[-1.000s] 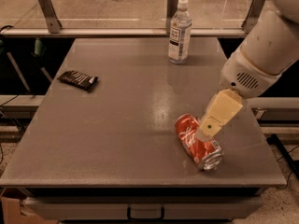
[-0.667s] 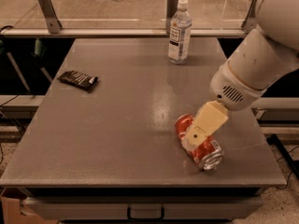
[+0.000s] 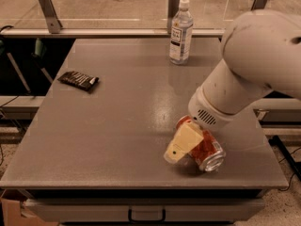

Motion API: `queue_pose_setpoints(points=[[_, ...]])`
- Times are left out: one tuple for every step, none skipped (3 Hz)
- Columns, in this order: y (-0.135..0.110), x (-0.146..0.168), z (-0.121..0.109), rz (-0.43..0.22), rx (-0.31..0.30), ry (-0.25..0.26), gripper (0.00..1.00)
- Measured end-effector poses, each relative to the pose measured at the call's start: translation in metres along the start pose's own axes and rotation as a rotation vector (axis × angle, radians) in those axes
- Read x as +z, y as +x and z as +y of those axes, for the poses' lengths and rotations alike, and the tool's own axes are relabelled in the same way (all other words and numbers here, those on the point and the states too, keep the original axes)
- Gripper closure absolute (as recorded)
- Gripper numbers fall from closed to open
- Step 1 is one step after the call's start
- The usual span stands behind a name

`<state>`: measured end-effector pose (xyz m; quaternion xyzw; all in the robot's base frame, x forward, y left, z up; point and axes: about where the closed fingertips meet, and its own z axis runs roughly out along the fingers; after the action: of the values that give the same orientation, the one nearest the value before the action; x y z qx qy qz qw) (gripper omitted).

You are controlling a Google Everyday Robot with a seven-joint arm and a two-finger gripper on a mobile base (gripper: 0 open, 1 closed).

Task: Move coke can near blue plastic bottle

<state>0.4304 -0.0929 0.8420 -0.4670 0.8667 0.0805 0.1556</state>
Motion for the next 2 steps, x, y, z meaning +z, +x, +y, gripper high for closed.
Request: queue_pose_setpoints(points=[[0.004, 0.013, -0.004, 0.013, 0.025, 0.021, 0.38], [0.007, 0.009, -0.024, 0.000, 0.065, 0.055, 0.61]])
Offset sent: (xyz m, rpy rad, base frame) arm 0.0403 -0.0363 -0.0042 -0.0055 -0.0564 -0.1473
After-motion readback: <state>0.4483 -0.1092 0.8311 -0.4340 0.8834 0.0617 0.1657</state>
